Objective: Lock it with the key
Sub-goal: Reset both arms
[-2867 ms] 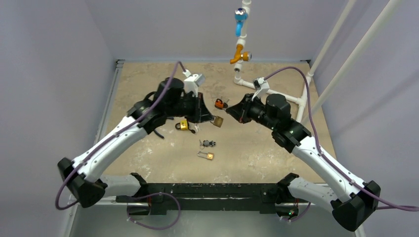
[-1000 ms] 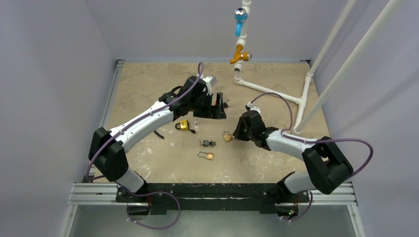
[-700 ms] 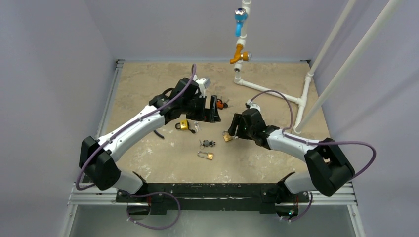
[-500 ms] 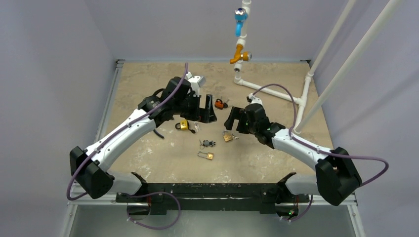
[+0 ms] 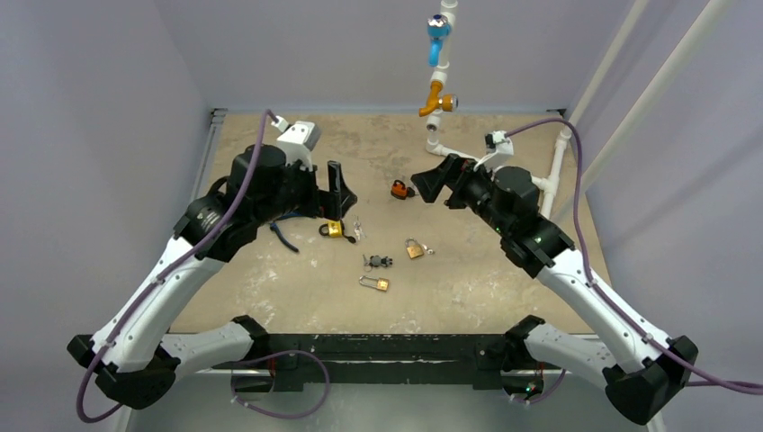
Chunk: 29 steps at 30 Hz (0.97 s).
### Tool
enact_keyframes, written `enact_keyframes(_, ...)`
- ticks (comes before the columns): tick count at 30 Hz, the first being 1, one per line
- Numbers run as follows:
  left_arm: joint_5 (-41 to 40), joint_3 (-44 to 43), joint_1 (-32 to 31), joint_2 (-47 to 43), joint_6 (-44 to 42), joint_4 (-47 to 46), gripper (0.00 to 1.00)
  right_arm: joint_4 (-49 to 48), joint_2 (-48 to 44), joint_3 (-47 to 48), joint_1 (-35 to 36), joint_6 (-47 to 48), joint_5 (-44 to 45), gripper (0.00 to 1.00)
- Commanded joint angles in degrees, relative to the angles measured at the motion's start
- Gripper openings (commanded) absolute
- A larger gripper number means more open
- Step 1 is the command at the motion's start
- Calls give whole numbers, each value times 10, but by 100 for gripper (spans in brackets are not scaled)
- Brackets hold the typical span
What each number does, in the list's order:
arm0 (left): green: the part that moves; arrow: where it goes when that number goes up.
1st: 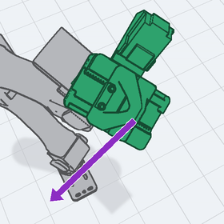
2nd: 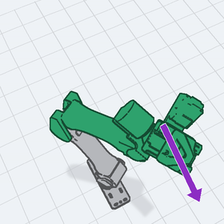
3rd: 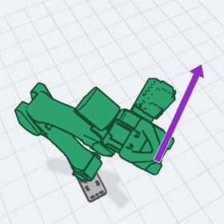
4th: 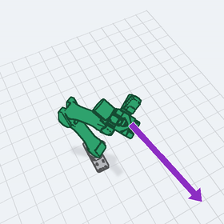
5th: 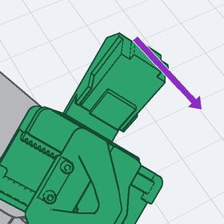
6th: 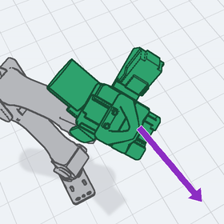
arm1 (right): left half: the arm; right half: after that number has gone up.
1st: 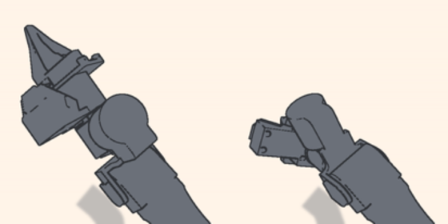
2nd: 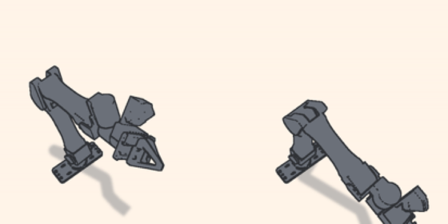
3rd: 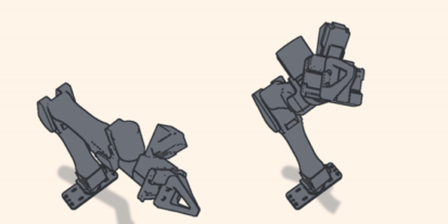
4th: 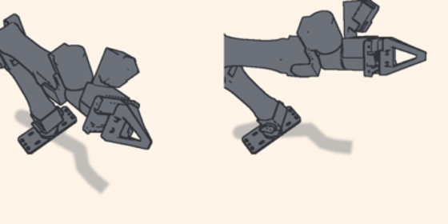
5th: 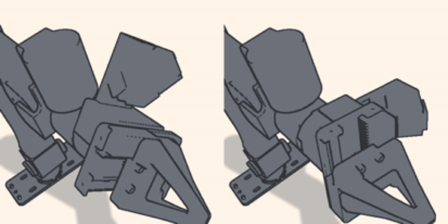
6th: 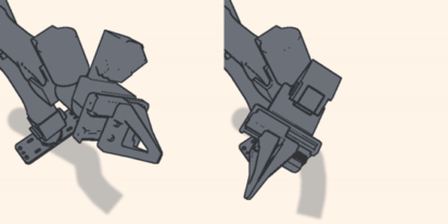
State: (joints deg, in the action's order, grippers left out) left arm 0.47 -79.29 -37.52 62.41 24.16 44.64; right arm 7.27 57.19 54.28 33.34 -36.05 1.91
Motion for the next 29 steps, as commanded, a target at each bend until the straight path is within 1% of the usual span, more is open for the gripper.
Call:
enact_keyframes(1,-51,-24,3,-39,-16,24,100,-15,-38,31,-2,12,-15,99)
enact_keyframes(5,-67,-26,3,-55,-5,46,100,-28,-57,33,-1,15,-18,99)
enact_keyframes(9,-76,-10,3,-67,2,45,100,-33,-62,32,-1,20,-28,99)
enact_keyframes(14,-72,1,3,-73,6,32,100,-37,-69,25,-2,21,-34,99)
enact_keyframes(29,-63,3,3,-65,4,36,100,-36,-70,23,-2,20,-33,99)
